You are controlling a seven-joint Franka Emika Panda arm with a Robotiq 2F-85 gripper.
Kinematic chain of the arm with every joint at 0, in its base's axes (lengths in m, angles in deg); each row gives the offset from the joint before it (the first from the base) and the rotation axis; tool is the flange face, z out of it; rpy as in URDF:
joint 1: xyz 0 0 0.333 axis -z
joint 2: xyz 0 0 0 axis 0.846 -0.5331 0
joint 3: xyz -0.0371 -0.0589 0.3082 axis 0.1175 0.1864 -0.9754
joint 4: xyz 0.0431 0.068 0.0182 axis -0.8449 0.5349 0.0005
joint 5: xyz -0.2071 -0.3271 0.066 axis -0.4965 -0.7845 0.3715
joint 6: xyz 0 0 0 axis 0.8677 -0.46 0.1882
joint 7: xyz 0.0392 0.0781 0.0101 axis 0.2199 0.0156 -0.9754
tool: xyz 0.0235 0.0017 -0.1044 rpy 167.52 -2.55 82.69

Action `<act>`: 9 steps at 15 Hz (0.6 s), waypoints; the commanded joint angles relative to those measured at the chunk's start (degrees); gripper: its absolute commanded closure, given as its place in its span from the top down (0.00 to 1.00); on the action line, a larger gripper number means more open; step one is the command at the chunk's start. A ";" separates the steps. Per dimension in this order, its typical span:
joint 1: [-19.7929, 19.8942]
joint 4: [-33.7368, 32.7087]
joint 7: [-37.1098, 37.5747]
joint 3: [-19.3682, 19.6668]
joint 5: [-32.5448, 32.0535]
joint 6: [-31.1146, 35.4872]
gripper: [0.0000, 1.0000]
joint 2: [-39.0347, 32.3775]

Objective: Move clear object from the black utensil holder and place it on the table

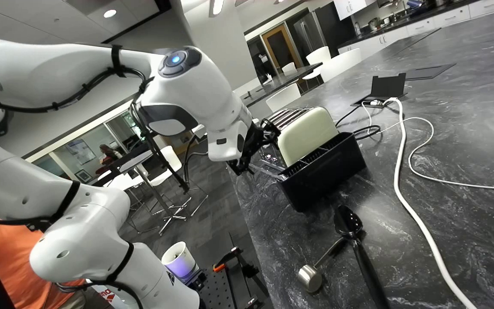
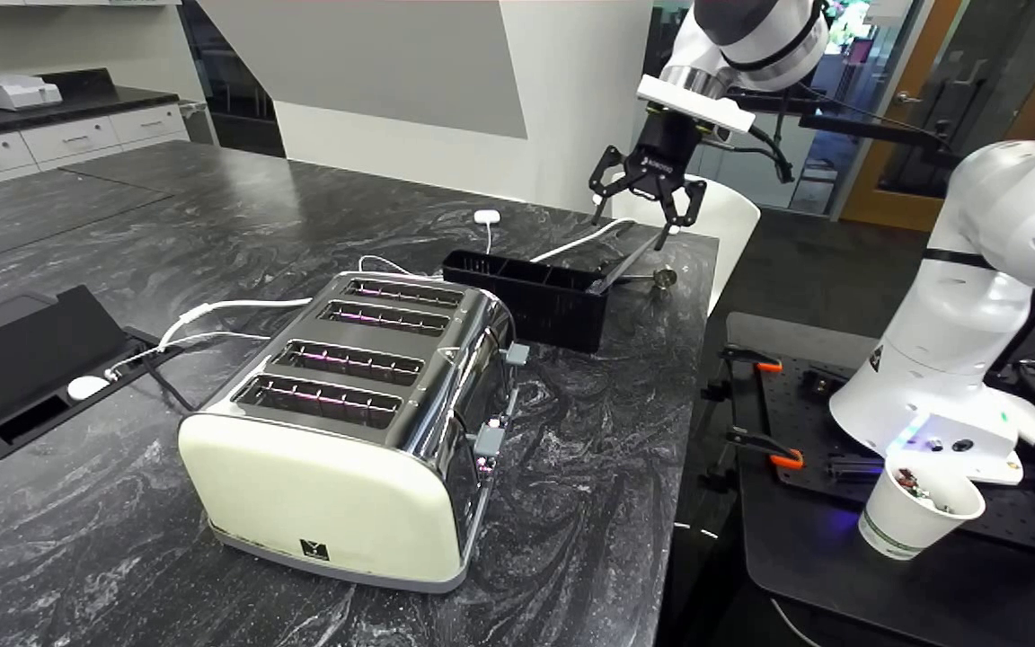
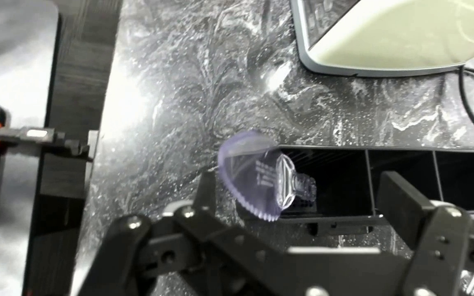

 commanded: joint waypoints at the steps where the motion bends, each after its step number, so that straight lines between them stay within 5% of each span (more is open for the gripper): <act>1: -0.46 2.43 -2.21 0.04 8.46 3.50 1.00 1.56; 2: -0.28 2.75 -2.96 -0.32 9.81 4.29 0.75 1.63; 3: -0.19 2.97 -3.69 -0.50 11.18 4.85 0.74 1.74; 9: -0.02 3.45 -6.65 -1.62 15.12 6.05 0.27 2.12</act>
